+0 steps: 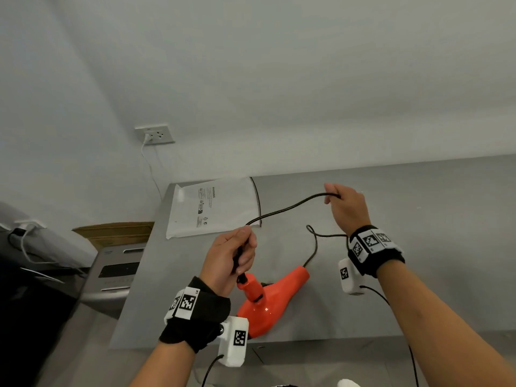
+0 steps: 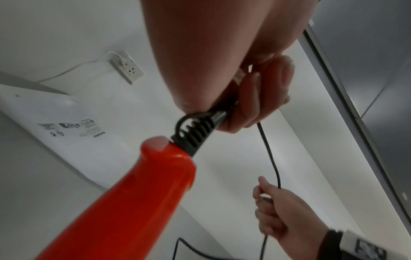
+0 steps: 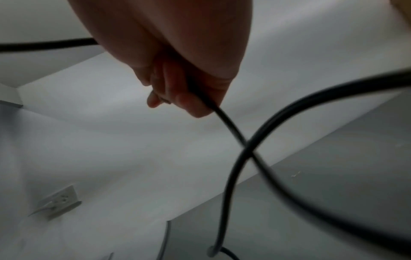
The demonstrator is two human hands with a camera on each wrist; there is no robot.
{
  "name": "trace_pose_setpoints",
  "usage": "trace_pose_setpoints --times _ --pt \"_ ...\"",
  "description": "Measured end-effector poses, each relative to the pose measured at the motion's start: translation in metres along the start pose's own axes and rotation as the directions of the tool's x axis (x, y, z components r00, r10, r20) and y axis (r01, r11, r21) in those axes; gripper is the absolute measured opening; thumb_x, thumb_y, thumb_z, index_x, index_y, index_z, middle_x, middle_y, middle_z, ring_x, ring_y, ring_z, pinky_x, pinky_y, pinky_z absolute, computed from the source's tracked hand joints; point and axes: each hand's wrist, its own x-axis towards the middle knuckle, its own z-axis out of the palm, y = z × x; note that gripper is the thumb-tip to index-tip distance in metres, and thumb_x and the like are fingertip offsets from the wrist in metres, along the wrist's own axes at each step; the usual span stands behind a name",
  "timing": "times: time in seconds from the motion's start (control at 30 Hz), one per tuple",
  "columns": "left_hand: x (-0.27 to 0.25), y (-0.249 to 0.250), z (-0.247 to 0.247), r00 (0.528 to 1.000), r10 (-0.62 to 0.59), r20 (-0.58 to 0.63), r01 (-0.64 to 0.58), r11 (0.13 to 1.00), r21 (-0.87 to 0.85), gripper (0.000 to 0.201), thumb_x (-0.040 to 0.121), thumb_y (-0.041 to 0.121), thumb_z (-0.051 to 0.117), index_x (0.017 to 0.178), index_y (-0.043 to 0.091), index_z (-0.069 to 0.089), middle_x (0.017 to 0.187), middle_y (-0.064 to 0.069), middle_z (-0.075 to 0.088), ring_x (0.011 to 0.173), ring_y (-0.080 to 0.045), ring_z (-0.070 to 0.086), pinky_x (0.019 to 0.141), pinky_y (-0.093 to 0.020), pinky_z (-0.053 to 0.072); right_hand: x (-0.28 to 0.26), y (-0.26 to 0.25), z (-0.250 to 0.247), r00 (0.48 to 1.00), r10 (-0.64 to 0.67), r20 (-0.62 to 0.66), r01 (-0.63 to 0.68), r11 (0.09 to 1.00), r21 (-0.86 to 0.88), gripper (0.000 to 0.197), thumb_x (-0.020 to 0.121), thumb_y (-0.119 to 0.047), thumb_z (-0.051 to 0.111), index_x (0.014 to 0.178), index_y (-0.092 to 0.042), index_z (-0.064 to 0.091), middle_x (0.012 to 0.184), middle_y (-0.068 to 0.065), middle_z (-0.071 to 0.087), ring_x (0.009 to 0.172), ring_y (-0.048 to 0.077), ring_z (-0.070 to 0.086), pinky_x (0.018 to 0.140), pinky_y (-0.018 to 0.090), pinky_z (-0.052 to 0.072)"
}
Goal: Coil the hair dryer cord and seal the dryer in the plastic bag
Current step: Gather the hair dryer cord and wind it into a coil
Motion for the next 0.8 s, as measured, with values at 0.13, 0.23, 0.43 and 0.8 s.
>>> trace_pose_setpoints --times 0.13,0.23,0.43,0.8 --pt "0.004 0.007 0.013 0.998 0.062 -0.002 -0.062 0.996 -0.061 0.031 0.104 0.018 0.039 0.092 0.002 0.062 0.059 -0.011 0.058 0.044 -0.021 0.052 0.045 -0.028 0.029 -0.034 -0.001 0.019 0.924 -0.001 0.383 0.176 0.889 -0.424 0.031 0.100 -0.044 0.042 0.087 -0.019 0.056 0.091 0.015 0.069 0.090 0.040 0.064 0.074 0.042 0.048" --pt "0.014 0.011 0.022 0.996 0.078 -0.042 -0.083 0.987 -0.137 0.034 0.107 0.020 0.037 0.115 -0.001 0.062 0.101 -0.021 0.074 0.084 -0.032 0.073 0.069 -0.034 0.056 -0.088 -0.010 0.043 0.789 -0.031 0.613 0.387 0.800 -0.458 0.032 0.102 -0.041 0.035 0.108 -0.014 0.052 0.105 0.019 0.067 0.096 0.042 0.065 0.078 0.044 0.049" --pt "0.031 0.000 0.022 0.993 0.041 -0.113 -0.062 0.979 -0.193 0.039 0.108 0.027 0.037 0.140 0.010 0.054 0.138 -0.007 0.065 0.127 -0.028 0.062 0.109 -0.060 0.042 -0.155 -0.033 0.034 0.575 -0.124 0.809 0.589 0.749 -0.304 0.037 0.105 -0.042 0.029 0.118 -0.014 0.049 0.097 0.016 0.068 0.083 0.039 0.065 0.070 0.040 0.046" --pt "0.025 -0.006 0.044 0.985 0.004 0.171 -0.040 0.977 0.210 0.037 0.109 0.031 0.037 0.123 0.013 0.066 0.059 -0.003 0.043 0.044 -0.016 0.035 0.057 -0.032 0.047 -0.047 -0.087 -0.054 0.681 -0.545 0.490 0.730 0.562 -0.389 0.030 0.089 -0.057 0.059 0.091 -0.027 0.060 0.071 -0.001 0.068 0.064 0.027 0.061 0.055 0.030 0.036"
